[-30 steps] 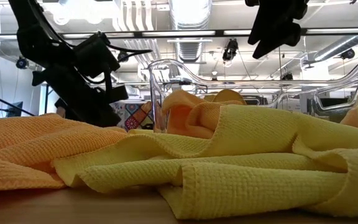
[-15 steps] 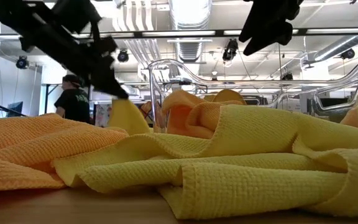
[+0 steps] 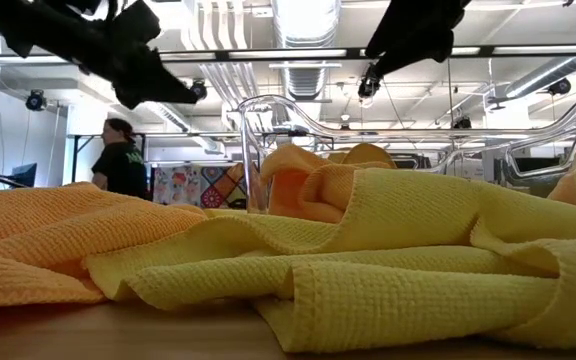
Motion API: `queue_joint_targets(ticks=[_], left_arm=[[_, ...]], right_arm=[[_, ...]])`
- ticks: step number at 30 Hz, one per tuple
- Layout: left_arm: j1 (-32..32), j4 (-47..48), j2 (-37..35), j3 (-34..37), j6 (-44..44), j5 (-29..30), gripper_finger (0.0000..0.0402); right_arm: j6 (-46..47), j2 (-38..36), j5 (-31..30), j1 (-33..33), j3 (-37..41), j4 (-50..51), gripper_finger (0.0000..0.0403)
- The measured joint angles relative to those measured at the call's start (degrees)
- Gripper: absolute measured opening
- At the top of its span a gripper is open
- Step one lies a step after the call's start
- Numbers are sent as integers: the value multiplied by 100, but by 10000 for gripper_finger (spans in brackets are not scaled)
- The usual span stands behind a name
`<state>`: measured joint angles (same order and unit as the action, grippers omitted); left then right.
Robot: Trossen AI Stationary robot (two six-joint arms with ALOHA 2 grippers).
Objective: Sort microfiber towel by color & place in baskets
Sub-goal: Put the yellow towel into the top transparent bin
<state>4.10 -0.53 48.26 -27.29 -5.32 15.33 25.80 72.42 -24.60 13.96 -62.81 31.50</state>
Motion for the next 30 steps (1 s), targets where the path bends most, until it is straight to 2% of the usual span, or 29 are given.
queue_joint_targets(ticks=[4,7,14,18,21,25,30], left_arm=[[-3,557,154,14,-80,-183,12],[-3,606,432,42,-301,-287,41],[-13,419,1286,-12,-1331,-292,151],[-146,145,1935,5,-1136,-293,216],[-156,-158,2357,4,-953,-289,249],[-134,-462,2793,-2,-1011,-251,267],[-121,-1023,3329,-2,-1288,-153,265]], right_arm=[[-111,0,0,0,0,-35,231],[-178,0,0,0,0,-55,231],[-249,0,2,0,4,-58,231],[-288,0,5,1,9,-56,231],[-288,0,7,0,27,-56,231],[-288,0,7,0,45,-61,231],[-288,0,9,1,66,-56,231]])
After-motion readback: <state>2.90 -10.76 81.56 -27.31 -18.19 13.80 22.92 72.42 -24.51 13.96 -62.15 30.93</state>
